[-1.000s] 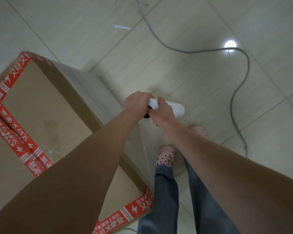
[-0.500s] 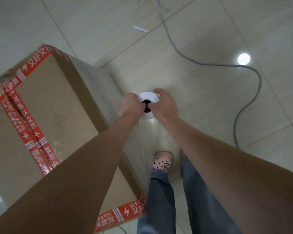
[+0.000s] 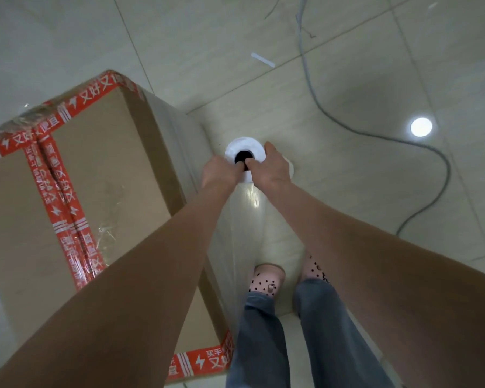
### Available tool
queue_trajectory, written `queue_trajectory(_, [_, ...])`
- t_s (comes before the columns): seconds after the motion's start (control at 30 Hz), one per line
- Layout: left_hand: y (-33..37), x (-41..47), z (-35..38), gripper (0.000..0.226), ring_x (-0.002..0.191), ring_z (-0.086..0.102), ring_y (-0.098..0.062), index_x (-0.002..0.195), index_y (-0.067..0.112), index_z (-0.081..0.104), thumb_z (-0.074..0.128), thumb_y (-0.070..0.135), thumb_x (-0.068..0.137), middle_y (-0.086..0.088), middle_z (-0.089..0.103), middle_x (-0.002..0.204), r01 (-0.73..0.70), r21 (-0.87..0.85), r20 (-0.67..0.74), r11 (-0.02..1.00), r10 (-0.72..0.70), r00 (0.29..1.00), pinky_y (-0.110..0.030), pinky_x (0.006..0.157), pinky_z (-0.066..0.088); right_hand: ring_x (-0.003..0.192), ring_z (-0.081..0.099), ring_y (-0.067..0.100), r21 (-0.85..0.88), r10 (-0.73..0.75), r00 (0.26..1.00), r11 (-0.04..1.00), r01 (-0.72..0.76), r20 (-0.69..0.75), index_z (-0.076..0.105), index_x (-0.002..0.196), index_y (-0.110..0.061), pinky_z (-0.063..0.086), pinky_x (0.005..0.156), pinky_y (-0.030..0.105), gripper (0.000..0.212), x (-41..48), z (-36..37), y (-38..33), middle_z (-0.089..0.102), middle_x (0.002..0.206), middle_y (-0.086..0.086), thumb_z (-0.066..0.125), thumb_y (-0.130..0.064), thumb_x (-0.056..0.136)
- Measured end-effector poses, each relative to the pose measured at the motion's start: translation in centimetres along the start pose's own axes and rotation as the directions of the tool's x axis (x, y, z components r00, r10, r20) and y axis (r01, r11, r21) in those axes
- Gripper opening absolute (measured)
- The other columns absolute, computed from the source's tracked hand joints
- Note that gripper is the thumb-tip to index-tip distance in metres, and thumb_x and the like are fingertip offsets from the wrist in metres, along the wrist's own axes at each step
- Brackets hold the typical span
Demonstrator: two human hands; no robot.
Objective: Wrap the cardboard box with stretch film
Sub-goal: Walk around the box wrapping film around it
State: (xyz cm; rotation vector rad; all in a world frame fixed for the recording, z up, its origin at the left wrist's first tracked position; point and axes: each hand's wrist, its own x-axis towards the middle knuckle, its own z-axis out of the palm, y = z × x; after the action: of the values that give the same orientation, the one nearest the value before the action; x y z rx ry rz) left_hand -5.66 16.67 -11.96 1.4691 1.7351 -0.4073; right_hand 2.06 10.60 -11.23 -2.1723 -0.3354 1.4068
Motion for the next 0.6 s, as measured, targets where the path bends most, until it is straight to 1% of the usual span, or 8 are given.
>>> queue_trajectory(0.07, [0.8,0.3,-0.6,0.033,0.103,0.062,-0.031,0.115,0.005,0.056,0.056,0.023,0.088,-0.013,0.065,0.111,-0.132,0.215,-0.053,0.968,0.147,0.988,-0.031,0.08,0.048,0.119,0.052,0.03,-0.022,0.003,1.0,1.0,-0.002,0.027,0.035,0.142,-0.011,0.045,0.094,0.037,0.05,0.2,0.0,-0.4,0.049,0.136,0.012,0.051,-0.024,0.096])
queue_trajectory(0.13, [1.5,0.7,-1.0,0.032,0.109,0.058,-0.031,0.119,0.009,0.053,0.054,0.015,0.088,-0.012,0.062,0.116,-0.219,0.304,-0.057,0.927,0.247,0.967,-0.031,0.078,0.043,0.122,0.049,0.03,-0.053,0.001,0.999,0.999,0.001,0.048,0.033,0.143,-0.011,0.04,0.095,0.034,0.049,0.4,-0.1,-0.7,0.048,0.138,0.012,0.049,-0.021,0.097])
queue_trajectory(0.17, [1.9,0.9,-1.2,0.03,0.108,0.058,-0.03,0.118,0.01,0.055,0.053,0.014,0.088,-0.012,0.062,0.115,-0.233,0.335,-0.049,0.913,0.263,0.963,-0.03,0.076,0.043,0.124,0.048,0.03,-0.063,0.001,0.999,0.998,0.002,0.05,0.033,0.143,-0.011,0.04,0.095,0.033,0.049,0.4,-0.2,-0.8,0.047,0.138,0.013,0.048,-0.02,0.097])
queue_trajectory(0.3, [2.9,1.3,-1.0,0.02,0.103,0.061,-0.03,0.103,0.008,0.062,0.051,0.016,0.087,-0.012,0.065,0.107,-0.221,0.384,-0.017,0.896,0.246,0.969,-0.027,0.07,0.04,0.121,0.05,0.031,-0.102,0.011,0.998,0.995,-0.006,0.054,0.032,0.144,-0.012,0.042,0.092,0.034,0.051,1.1,-0.9,-1.3,0.049,0.136,0.014,0.047,-0.018,0.095])
queue_trajectory(0.43, [2.9,1.5,-0.6,0.02,0.102,0.061,-0.031,0.102,0.007,0.063,0.05,0.015,0.087,-0.013,0.066,0.107,-0.216,0.39,-0.021,0.895,0.243,0.97,-0.026,0.068,0.037,0.119,0.052,0.032,-0.205,0.02,0.998,0.979,-0.006,0.065,0.032,0.143,-0.014,0.043,0.089,0.033,0.05,1.7,-1.5,-1.7,0.051,0.135,0.014,0.046,-0.021,0.096])
queue_trajectory(0.5, [2.9,1.8,-0.8,0.024,0.105,0.06,-0.031,0.108,0.008,0.061,0.052,0.015,0.088,-0.013,0.065,0.112,-0.222,0.403,-0.01,0.888,0.247,0.969,-0.027,0.071,0.04,0.116,0.054,0.034,-0.229,0.024,0.997,0.973,-0.005,0.078,0.031,0.144,-0.015,0.046,0.09,0.036,0.051,2.0,-1.4,-2.0,0.05,0.134,0.015,0.047,-0.022,0.096])
queue_trajectory(0.53, [2.9,2.1,-1.0,0.03,0.108,0.059,-0.03,0.117,0.011,0.059,0.052,0.015,0.087,-0.012,0.064,0.116,-0.233,0.401,-0.006,0.886,0.257,0.967,-0.028,0.076,0.043,0.113,0.056,0.035,-0.23,0.032,0.996,0.973,-0.011,0.088,0.031,0.144,-0.015,0.049,0.09,0.038,0.052,2.2,-1.2,-2.2,0.051,0.133,0.015,0.047,-0.022,0.095])
queue_trajectory(0.6, [3.0,2.4,-1.4,0.051,0.114,0.057,-0.029,0.137,0.021,0.046,0.053,0.013,0.087,-0.01,0.06,0.125,-0.272,0.375,0.02,0.886,0.286,0.958,-0.033,0.09,0.047,0.105,0.06,0.036,-0.227,0.044,0.993,0.974,-0.017,0.112,0.032,0.143,-0.017,0.052,0.087,0.043,0.052,2.4,-0.9,-2.9,0.051,0.13,0.016,0.048,-0.022,0.093])
